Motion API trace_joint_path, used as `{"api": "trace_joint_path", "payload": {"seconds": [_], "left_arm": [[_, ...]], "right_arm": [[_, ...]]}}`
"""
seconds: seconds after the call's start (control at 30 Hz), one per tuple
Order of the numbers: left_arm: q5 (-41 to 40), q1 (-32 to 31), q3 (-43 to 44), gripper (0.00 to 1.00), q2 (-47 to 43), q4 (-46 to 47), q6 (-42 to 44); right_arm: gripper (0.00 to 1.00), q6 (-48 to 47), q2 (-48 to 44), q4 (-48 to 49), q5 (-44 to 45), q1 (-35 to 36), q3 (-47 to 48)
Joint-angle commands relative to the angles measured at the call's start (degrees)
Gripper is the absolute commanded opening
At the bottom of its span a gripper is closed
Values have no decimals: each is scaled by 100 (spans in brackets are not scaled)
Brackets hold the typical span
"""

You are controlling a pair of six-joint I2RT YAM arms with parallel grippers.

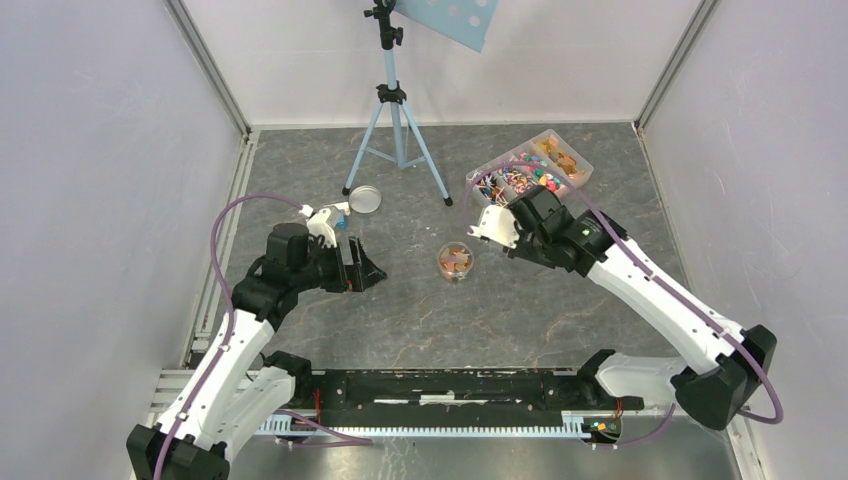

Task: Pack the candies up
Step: Place the fake candies in the packing bottle, then place the spatula at the center of the board.

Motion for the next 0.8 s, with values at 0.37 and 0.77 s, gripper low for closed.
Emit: {"api": "trace_joint_path", "payload": {"seconds": [0.37,0.77], "left_arm": [[126,-66,28,100,-129,142,211],[135,-167,13,100,-45,147,202]], "right_arm": [[0,3,-922,1188,314,-1519,-1802],[6,217,-1250,2636,-320,-2111,-3196]]}}
